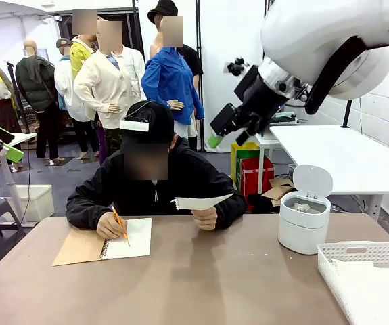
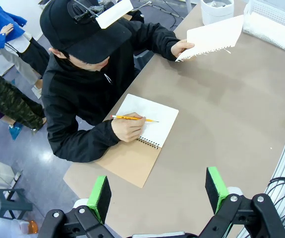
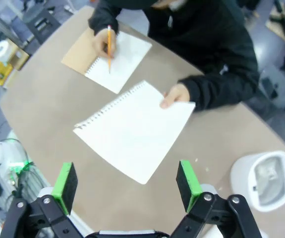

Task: Sort the paper based on its condition.
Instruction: If a person hands you a paper, place it in the Organizing basket , and if it's crumpled, put it in the Trash can.

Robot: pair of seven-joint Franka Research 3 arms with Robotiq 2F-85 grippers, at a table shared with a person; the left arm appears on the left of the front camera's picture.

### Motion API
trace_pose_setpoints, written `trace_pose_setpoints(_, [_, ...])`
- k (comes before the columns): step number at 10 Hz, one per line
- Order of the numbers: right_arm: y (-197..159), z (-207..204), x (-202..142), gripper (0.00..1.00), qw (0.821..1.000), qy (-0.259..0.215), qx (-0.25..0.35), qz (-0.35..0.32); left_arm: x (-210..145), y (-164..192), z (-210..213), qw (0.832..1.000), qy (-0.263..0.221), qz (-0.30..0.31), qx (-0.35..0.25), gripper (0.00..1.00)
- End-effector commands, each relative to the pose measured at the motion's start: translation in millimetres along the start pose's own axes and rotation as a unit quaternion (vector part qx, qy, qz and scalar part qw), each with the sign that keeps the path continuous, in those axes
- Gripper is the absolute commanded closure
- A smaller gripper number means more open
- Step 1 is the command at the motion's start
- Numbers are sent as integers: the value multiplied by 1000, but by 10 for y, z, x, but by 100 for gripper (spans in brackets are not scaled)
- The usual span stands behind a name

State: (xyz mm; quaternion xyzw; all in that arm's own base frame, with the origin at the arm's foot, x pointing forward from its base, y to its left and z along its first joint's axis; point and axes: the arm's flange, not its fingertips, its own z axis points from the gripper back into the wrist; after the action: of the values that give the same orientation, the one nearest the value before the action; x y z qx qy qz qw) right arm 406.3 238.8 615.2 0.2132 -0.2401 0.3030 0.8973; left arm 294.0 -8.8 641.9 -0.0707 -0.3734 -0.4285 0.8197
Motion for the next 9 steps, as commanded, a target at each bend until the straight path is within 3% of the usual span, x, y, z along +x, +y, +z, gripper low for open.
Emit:
trace_pose_setpoints(1, [-81,-171,180,0,995,57,4,-81,0,15,-4,1000,-2,1,4,0])
trace_pose_setpoints(2, [-159,-258,195,0,989,76,3,-126,0,15,-4,1000,-2,1,4,0])
trace_pose_setpoints(3, [-268,-356,205,0,972,108,5,-209,0,15,-4,1000,-2,1,4,0])
trace_pose_setpoints(5, [-479,-598,156,0,937,144,-18,-316,0,15,-4,1000,-2,1,4,0])
trace_pose_setpoints(8, [-666,-974,-55,0,885,166,7,-436,0,15,-4,1000,-2,1,4,0])
trace_pose_setpoints(9, [-645,-1006,-101,0,894,147,4,-424,0,15,-4,1000,-2,1,4,0])
